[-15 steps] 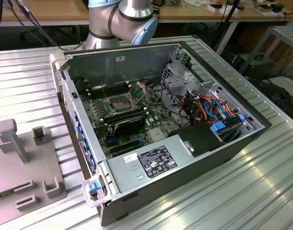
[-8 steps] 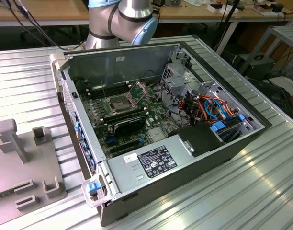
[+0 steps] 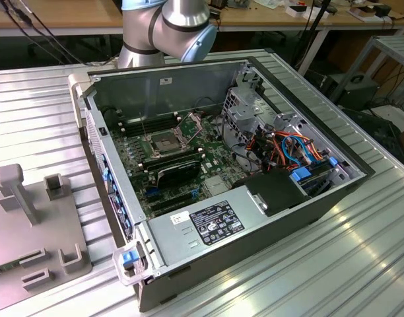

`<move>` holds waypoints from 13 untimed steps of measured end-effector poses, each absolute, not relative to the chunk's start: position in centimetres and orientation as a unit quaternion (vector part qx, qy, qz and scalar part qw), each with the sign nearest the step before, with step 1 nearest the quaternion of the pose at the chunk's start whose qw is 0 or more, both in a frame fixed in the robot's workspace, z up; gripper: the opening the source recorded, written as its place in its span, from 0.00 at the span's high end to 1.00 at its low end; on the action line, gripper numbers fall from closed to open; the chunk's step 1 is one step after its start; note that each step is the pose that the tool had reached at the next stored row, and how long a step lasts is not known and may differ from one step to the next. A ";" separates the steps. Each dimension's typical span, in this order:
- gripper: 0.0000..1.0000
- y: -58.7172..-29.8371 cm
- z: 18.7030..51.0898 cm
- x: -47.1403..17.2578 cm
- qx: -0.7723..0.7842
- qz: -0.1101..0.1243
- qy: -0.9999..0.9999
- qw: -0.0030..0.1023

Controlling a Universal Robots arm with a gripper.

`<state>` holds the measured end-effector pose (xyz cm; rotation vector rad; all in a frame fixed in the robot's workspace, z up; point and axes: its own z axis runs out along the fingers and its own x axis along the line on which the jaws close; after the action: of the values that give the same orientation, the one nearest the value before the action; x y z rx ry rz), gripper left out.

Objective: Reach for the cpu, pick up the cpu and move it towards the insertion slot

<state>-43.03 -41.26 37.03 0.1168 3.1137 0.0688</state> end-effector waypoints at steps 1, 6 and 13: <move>0.89 -41.5 36.9 -43.9 0.037 0.022 0.999 0.012; 0.89 -41.7 36.2 -46.8 0.037 0.022 0.999 0.012; 0.89 -41.7 36.2 -47.2 0.037 0.022 0.999 0.012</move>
<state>-47.24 -41.74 36.16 0.1166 3.1137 0.0688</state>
